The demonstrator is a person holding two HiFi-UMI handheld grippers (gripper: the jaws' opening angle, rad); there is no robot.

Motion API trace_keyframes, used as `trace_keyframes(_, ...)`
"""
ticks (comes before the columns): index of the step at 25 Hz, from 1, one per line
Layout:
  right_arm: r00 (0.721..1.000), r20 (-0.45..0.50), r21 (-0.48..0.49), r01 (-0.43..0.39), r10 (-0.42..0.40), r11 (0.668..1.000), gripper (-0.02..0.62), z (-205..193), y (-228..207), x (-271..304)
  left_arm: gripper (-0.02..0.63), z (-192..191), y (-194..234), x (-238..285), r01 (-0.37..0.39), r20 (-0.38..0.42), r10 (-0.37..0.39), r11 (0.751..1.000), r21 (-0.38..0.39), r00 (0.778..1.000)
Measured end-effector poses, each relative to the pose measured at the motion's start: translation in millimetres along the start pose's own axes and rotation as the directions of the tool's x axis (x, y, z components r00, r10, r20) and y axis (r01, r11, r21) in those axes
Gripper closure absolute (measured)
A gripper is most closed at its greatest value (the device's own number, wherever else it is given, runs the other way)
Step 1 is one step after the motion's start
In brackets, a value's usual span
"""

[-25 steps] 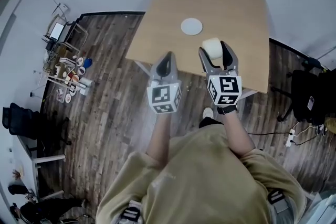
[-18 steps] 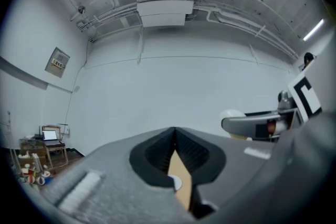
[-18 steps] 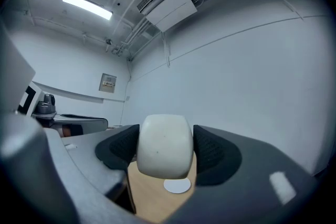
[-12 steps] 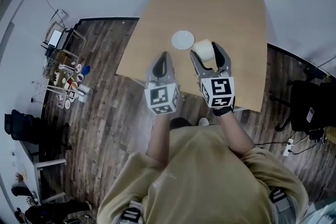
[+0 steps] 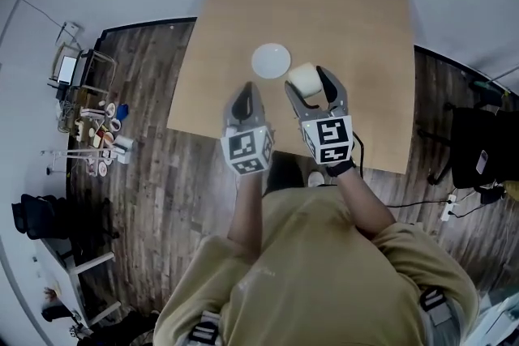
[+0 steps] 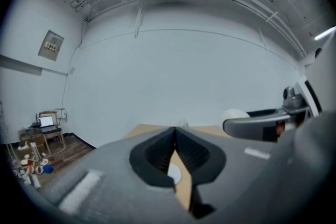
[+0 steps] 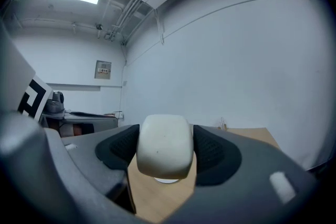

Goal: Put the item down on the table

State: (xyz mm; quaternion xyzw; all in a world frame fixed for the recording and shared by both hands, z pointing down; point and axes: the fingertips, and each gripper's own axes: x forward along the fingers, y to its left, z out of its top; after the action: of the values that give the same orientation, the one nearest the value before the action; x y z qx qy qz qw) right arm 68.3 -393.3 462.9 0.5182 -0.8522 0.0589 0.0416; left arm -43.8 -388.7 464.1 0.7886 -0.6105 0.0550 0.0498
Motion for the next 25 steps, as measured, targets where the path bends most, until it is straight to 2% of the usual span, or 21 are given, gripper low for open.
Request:
trace_keyframes(6,0.995,-0.094,0.015,0.021,-0.02,1.0,0.272,-24,-20,76,0.604,-19,36,68,0.024,-0.073,-0.026,0.999,-0.027,0.997)
trace_keyframes(13,0.975,-0.221,0.019,0.01,-0.006,1.0,0.272,-65,-19,155,0.604,-60,79,125,0.043,-0.178,-0.056,0.996,-0.074,0.982)
trace_keyframes(19,0.946,-0.325,0.031,0.017,-0.006,0.999,0.272,-122,-22,212,0.604,-106,101,166,0.082,-0.258,-0.112,0.989,-0.125,0.96)
trace_keyframes(25,0.895,-0.446,0.038,0.017,0.002,0.999,0.272,-187,-24,258,0.604,-150,126,195,0.062,-0.335,-0.108,0.987,-0.147,0.936)
